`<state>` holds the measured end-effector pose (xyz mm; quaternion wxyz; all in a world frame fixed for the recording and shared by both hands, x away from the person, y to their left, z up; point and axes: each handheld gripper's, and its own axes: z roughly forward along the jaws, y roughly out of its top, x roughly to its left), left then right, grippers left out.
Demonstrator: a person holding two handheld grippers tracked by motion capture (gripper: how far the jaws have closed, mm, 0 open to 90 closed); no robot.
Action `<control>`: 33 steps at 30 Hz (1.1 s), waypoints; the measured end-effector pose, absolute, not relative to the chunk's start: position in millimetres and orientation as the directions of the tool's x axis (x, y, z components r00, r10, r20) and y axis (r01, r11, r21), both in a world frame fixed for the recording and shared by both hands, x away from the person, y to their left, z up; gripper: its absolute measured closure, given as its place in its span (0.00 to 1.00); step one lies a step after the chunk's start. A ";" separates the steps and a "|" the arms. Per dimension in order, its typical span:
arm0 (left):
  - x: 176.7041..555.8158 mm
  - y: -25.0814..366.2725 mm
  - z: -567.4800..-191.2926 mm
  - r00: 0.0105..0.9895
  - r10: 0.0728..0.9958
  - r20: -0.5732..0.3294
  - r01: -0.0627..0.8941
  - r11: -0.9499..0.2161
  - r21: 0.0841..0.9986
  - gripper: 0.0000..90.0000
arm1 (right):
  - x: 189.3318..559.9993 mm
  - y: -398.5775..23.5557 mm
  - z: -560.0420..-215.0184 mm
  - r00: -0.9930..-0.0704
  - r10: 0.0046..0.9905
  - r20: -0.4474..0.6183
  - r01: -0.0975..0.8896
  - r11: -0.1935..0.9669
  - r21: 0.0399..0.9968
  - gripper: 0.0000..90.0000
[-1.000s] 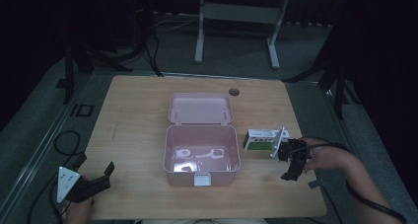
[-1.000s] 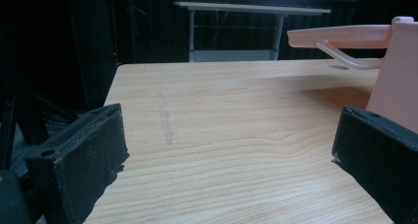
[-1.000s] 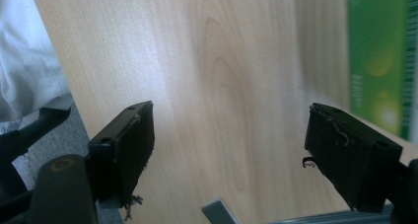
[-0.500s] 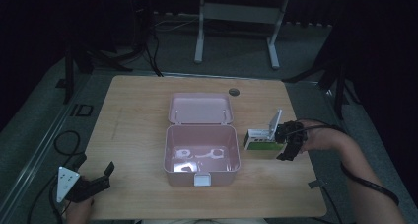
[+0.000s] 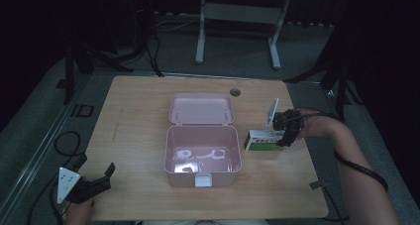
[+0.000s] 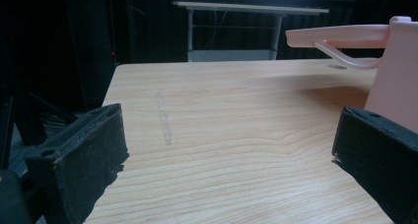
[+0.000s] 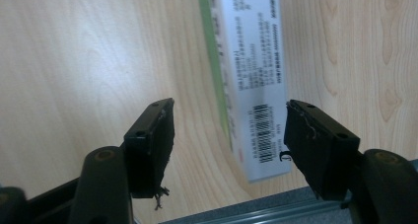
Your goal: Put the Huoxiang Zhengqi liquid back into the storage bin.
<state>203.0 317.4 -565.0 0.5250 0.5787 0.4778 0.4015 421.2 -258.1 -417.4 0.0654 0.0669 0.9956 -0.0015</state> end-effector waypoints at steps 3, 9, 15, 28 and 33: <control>203.1 317.4 -565.0 0.222 0.974 -0.037 0.132 0.008 0.991 0.00 | 425.9 -255.7 -421.8 -0.984 0.126 -0.126 0.128 0.992 -0.006 0.42; 203.2 317.0 -565.0 0.223 0.974 -0.030 0.133 0.000 0.991 0.00 | 434.6 -251.0 -427.4 -0.985 0.119 -0.128 0.124 0.992 -0.030 0.47; 203.2 317.0 -565.0 0.225 0.974 -0.032 0.132 0.002 0.991 0.00 | 440.8 -245.9 -437.9 -0.988 0.108 -0.112 0.116 0.990 -0.075 0.49; 203.0 317.0 -565.1 0.228 0.973 -0.034 0.131 0.004 0.991 0.00 | 444.7 -238.6 -462.0 -0.992 0.092 -0.084 0.100 0.990 -0.099 0.55; 203.0 316.9 -565.1 0.227 0.973 -0.033 0.131 0.003 0.991 0.00 | 446.3 -238.0 -466.2 -0.993 0.089 -0.082 0.097 0.989 -0.108 0.58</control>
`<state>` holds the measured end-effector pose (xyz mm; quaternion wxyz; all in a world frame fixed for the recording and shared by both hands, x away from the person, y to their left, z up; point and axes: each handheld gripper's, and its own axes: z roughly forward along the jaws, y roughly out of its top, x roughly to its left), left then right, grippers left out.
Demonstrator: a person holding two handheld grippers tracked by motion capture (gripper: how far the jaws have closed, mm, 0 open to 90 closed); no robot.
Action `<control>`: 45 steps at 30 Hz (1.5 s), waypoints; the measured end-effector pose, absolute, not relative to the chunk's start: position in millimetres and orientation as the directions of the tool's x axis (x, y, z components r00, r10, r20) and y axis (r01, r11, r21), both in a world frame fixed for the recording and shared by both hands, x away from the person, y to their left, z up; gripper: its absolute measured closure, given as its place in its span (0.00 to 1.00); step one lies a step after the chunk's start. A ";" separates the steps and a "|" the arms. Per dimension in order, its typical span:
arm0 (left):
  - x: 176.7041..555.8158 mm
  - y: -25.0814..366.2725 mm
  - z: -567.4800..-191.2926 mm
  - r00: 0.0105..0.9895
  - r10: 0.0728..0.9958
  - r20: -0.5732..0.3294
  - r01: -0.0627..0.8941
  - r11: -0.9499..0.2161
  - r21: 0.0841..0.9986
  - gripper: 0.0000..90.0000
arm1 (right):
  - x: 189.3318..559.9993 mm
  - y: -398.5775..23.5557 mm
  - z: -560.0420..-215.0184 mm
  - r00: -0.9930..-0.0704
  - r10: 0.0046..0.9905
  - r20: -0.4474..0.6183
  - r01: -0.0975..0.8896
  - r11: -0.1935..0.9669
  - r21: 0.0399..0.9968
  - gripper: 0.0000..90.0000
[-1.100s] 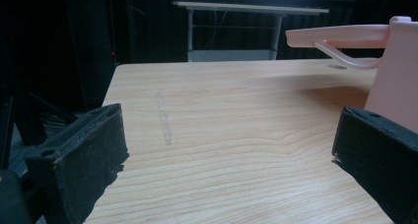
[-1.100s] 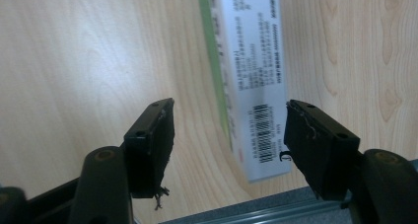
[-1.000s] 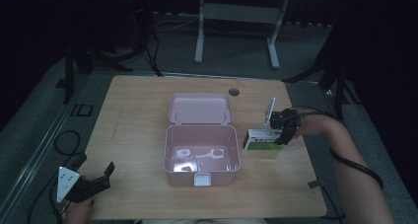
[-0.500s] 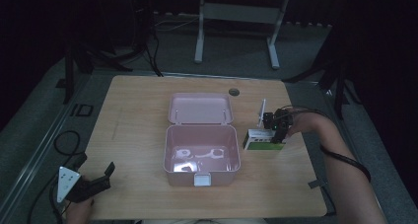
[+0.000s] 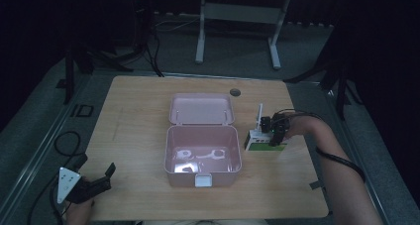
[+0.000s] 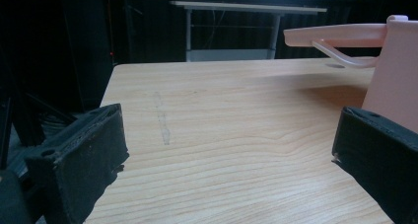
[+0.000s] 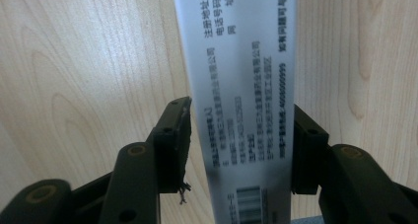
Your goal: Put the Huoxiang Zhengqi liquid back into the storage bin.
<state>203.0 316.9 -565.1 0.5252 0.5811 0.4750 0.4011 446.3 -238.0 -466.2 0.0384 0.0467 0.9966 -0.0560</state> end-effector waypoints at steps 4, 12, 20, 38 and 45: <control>203.0 316.8 -565.1 0.227 0.973 -0.034 0.131 0.004 0.991 0.00 | 448.0 -237.2 -470.8 -0.993 0.087 -0.082 0.096 0.989 -0.114 0.62; 202.9 316.9 -565.1 0.227 0.973 -0.034 0.130 0.004 0.991 0.00 | 450.6 -234.9 -473.7 -0.997 0.075 -0.025 0.078 0.987 -0.139 0.70; 202.9 317.0 -565.1 0.226 0.973 -0.036 0.130 0.006 0.991 0.00 | 447.5 -235.0 -468.6 -0.996 0.084 -0.018 0.086 0.988 -0.125 0.71; 203.2 317.0 -565.0 0.223 0.974 -0.035 0.134 0.005 0.991 0.00 | 423.6 -236.4 -431.2 -0.997 0.077 -0.020 0.078 0.993 -0.085 0.71; 203.3 316.8 -564.9 0.222 0.975 -0.034 0.134 0.004 0.991 0.00 | 412.5 -234.2 -412.6 -0.997 0.073 -0.035 0.076 0.991 -0.112 0.71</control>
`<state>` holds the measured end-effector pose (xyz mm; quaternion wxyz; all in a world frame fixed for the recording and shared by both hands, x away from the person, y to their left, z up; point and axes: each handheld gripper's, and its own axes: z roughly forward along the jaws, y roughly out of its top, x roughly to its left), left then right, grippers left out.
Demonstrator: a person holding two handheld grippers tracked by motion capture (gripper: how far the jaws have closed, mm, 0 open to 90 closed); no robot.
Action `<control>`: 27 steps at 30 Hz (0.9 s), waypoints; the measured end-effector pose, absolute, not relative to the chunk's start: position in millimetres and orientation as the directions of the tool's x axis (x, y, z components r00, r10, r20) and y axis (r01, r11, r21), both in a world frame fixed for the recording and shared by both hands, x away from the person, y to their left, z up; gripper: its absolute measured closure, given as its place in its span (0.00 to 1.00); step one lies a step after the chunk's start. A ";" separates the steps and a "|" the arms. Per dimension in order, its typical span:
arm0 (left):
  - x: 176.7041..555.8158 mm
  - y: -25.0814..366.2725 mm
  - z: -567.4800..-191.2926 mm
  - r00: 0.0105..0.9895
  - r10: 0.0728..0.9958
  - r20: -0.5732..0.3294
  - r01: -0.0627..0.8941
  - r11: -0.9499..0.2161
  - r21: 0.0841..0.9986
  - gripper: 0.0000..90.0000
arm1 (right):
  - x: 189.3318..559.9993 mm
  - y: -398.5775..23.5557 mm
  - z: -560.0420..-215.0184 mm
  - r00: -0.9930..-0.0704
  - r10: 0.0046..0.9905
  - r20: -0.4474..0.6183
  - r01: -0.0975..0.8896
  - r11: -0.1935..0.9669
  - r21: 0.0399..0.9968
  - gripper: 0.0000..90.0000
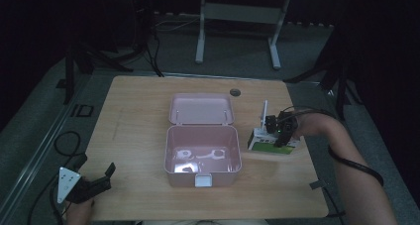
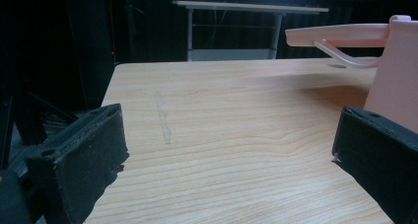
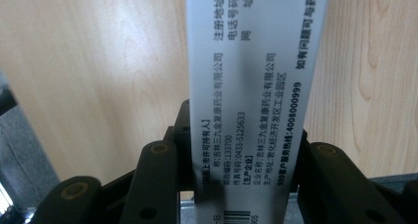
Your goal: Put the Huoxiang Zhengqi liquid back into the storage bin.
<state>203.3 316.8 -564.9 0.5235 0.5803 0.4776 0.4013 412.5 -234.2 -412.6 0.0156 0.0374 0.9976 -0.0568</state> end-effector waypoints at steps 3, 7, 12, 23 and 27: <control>203.3 316.7 -564.9 0.221 0.975 -0.033 0.136 0.002 0.991 0.00 | 407.1 -233.5 -403.7 -0.997 0.065 -0.048 0.070 0.991 -0.118 0.71; 203.3 316.7 -564.9 0.220 0.975 -0.033 0.136 0.003 0.991 0.00 | 400.2 -231.3 -383.9 -0.996 0.077 -0.040 0.081 0.992 -0.101 0.71; 203.4 316.5 -564.8 0.220 0.975 -0.032 0.137 0.002 0.991 0.00 | 395.5 -227.7 -369.2 -0.996 0.087 -0.022 0.088 0.991 -0.101 0.71; 203.3 316.8 -564.8 0.221 0.975 -0.034 0.136 0.004 0.991 0.00 | 385.1 -208.4 -340.5 -0.998 0.057 -0.020 0.058 0.995 -0.081 0.71; 203.3 316.7 -564.8 0.221 0.975 -0.033 0.136 0.003 0.991 0.00 | 382.0 -198.2 -333.3 -0.999 0.045 -0.015 0.045 0.996 -0.070 0.71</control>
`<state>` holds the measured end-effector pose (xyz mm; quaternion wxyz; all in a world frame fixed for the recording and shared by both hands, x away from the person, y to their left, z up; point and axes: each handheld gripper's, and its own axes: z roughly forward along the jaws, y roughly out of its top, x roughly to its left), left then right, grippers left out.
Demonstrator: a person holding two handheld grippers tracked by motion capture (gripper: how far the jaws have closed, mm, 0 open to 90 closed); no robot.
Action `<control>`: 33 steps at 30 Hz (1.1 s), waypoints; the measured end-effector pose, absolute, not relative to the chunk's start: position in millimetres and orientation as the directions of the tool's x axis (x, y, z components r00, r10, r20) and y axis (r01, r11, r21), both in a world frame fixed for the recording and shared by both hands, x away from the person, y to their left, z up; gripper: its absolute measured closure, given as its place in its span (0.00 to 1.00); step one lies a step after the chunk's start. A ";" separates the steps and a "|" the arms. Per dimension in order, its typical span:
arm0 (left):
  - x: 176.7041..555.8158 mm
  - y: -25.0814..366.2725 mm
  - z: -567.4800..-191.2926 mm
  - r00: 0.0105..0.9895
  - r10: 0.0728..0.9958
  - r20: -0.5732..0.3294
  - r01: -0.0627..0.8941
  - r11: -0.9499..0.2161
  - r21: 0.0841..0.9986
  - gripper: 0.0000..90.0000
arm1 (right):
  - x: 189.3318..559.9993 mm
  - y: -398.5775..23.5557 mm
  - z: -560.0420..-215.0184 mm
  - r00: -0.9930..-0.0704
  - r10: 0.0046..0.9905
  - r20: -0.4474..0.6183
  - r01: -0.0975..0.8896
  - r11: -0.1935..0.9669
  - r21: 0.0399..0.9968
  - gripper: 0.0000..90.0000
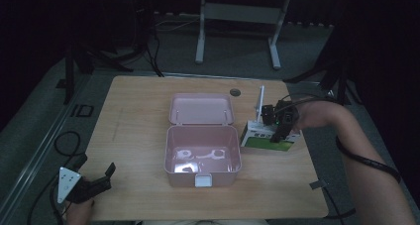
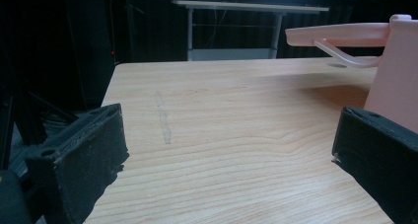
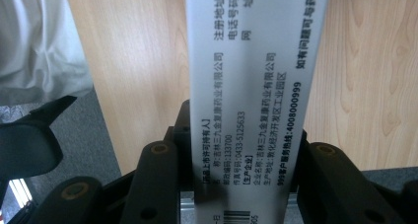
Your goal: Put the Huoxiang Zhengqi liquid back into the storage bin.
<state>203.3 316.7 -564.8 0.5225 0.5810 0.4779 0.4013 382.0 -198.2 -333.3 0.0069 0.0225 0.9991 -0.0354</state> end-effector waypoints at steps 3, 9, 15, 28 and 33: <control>203.2 316.9 -564.9 0.222 0.974 -0.034 0.135 0.004 0.991 0.00 | 379.3 -189.5 -329.3 -0.999 0.030 -0.019 0.031 0.997 -0.074 0.71; 203.2 317.0 -564.9 0.224 0.974 -0.034 0.135 0.004 0.991 0.00 | 375.7 -172.7 -324.2 -1.000 0.014 -0.016 0.015 0.997 -0.078 0.71; 202.9 316.7 -565.1 0.223 0.974 -0.035 0.130 0.006 0.992 0.00 | 373.2 -154.8 -322.8 -1.000 0.003 -0.004 0.003 0.995 -0.100 0.71; 202.9 317.4 -564.9 0.225 0.974 -0.035 0.133 0.005 0.991 0.00 | 360.2 -104.5 -322.4 -0.997 -0.079 0.004 -0.079 0.993 -0.090 0.71; 202.7 317.8 -564.9 0.227 0.973 -0.038 0.134 0.007 0.991 0.00 | 355.2 -88.9 -327.1 -0.994 -0.111 0.012 -0.112 0.989 -0.100 0.71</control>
